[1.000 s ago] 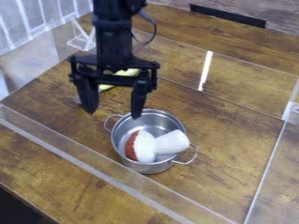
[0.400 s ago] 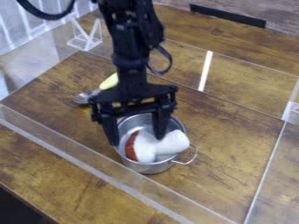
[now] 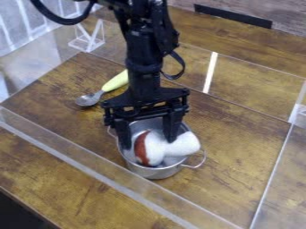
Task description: Remove the mushroom from the silver pot and put it on the table
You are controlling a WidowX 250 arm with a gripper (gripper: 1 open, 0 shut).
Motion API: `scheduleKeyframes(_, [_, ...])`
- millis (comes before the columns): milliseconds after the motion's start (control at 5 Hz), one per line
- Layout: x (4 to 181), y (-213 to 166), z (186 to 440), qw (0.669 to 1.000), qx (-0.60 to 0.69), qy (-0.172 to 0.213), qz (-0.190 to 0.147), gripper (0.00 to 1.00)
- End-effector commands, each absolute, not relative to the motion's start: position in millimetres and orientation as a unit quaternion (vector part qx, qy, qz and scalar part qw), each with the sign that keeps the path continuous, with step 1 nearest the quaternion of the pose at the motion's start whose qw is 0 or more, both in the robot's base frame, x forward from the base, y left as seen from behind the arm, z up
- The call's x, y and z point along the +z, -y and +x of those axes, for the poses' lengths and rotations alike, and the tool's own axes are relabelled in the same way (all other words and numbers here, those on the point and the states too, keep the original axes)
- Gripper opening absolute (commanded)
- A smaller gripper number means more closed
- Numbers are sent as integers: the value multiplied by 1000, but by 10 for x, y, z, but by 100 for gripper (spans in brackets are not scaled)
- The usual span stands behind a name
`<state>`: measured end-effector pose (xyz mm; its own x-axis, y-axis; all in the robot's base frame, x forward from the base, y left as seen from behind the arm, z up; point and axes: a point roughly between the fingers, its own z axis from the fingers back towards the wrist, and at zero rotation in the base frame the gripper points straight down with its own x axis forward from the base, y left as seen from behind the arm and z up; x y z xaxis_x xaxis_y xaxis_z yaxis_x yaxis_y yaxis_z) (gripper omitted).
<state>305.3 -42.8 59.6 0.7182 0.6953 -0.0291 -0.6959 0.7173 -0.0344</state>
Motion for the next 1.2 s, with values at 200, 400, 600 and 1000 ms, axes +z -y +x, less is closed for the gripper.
scheduleKeyframes(200, [510,576,3328,910,412,27,-21,100])
scheduleKeyframes(400, [449,624,3388,901,432,33,-15,100])
scheduleKeyframes(600, [436,655,3411,900,434,45,-6,100])
scheduleKeyframes(1000, [452,641,3459,900,431,60,12,100])
